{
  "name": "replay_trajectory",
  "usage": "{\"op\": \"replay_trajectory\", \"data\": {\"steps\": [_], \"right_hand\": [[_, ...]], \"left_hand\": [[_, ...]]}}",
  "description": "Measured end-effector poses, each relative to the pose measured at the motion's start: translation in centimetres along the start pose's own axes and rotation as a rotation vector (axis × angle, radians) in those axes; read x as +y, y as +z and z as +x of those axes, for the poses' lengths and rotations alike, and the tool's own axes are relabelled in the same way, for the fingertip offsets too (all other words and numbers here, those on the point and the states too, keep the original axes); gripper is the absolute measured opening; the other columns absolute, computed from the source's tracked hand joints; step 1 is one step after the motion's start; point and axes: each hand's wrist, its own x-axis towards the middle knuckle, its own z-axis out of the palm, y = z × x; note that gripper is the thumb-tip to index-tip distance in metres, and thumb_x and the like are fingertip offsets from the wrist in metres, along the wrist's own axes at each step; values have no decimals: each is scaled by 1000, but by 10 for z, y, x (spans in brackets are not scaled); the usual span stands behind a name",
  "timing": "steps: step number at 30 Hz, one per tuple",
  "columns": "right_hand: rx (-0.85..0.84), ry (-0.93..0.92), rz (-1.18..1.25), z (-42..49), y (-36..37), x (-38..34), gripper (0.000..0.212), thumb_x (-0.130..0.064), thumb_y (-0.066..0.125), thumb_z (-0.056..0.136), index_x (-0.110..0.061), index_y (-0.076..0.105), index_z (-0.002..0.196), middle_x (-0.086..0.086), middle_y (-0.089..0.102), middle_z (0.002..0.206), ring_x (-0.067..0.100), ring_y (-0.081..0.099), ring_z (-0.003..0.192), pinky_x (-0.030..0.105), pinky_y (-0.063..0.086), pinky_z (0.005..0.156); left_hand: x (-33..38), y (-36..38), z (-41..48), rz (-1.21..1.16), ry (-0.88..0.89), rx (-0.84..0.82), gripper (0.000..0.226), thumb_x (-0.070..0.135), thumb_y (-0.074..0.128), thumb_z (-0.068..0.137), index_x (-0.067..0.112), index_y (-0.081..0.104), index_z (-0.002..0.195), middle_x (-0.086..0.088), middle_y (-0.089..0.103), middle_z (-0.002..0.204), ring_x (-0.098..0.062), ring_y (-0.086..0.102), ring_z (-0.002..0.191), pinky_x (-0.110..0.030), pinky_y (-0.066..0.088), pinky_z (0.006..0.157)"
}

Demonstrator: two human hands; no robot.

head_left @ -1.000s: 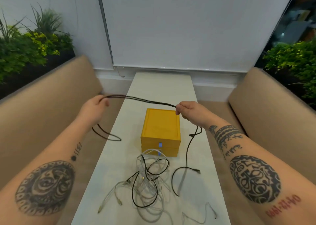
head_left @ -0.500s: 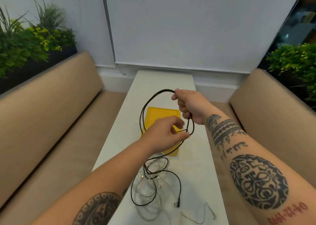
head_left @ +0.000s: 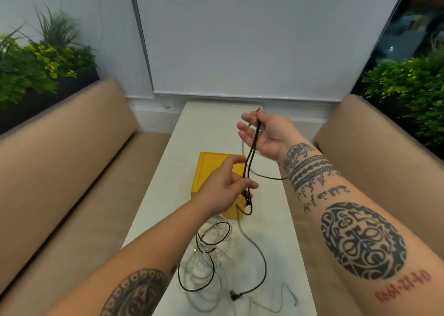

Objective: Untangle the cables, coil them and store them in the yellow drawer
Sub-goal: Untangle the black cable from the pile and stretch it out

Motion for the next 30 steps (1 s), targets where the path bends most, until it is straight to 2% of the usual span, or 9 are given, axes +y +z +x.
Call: {"op": "replay_trajectory", "data": {"steps": [2, 6, 9, 13, 16, 20, 24, 27, 30], "right_hand": [[24, -30, 44, 2, 1, -1, 27, -28, 37, 109, -6, 53, 113, 6, 71, 100, 29, 75, 70, 38, 61, 55], [75, -74, 234, 6, 6, -15, 36, -25, 31, 110, 0, 45, 132, 13, 60, 125, 42, 67, 90, 49, 60, 52], [106, -110, 327, 8, 14, -22, 43, -22, 29, 110, -4, 35, 149, 12, 62, 114, 43, 67, 81, 51, 59, 51], [103, -136, 427, 5, 22, -25, 43, -21, 23, 111, -3, 32, 149, 15, 59, 124, 43, 62, 114, 55, 54, 69], [94, -173, 480, 3, 28, -28, 46, -19, 20, 111, -10, 22, 156, 18, 55, 131, 41, 65, 102, 55, 54, 70], [120, -190, 505, 9, 20, -35, 44, -17, 22, 111, -6, 27, 153, 18, 60, 115, 38, 67, 90, 50, 56, 65], [213, -104, 127, 26, -19, -31, 43, -26, 32, 110, -2, 42, 143, 12, 60, 131, 36, 69, 81, 46, 58, 50], [160, 61, -99, 18, -42, -2, 53, -43, 33, 108, -9, 38, 148, 9, 58, 140, 34, 68, 95, 49, 62, 73], [-7, 119, -53, 4, -43, 25, 82, -68, 22, 99, -7, 31, 153, 8, 65, 133, 30, 69, 108, 48, 58, 87]], "left_hand": [[-7, -8, -4, -101, -27, -81, 18, 13, 55, 101, 16, 51, 118, -3, 78, 98, -17, 72, 77, -29, 53, 72], [-20, -3, -14, -106, -71, -137, 8, 10, 50, 103, 10, 57, 101, -6, 77, 104, 1, 65, 79, -17, 48, 74], [-25, 8, -16, -184, -81, -30, 10, 13, 49, 104, 11, 56, 99, 0, 77, 106, 2, 67, 96, -9, 46, 82], [-23, 19, -8, -268, -35, 25, 13, 11, 48, 104, 15, 58, 97, 1, 75, 113, -11, 65, 115, -25, 45, 96], [-10, 28, -8, -430, 25, -27, 13, 6, 40, 106, 5, 51, 101, -12, 74, 97, -20, 70, 104, -20, 48, 91], [-8, 27, -8, -463, 59, -62, 17, 11, 31, 110, 7, 46, 102, -2, 55, 61, -28, 66, 73, -26, 51, 74], [-14, -1, -3, -658, -39, 92, 23, 14, 34, 109, 11, 50, 94, 3, 36, 54, -14, 38, 46, -27, 45, 61], [5, -28, 20, -735, -44, 229, 24, 18, 34, 109, 15, 51, 92, 5, 33, 54, -13, 28, 47, -27, 38, 55], [29, -40, 39, -619, -88, 250, 22, 20, 37, 109, 15, 55, 96, 4, 35, 55, -13, 30, 49, -28, 36, 54]]}}
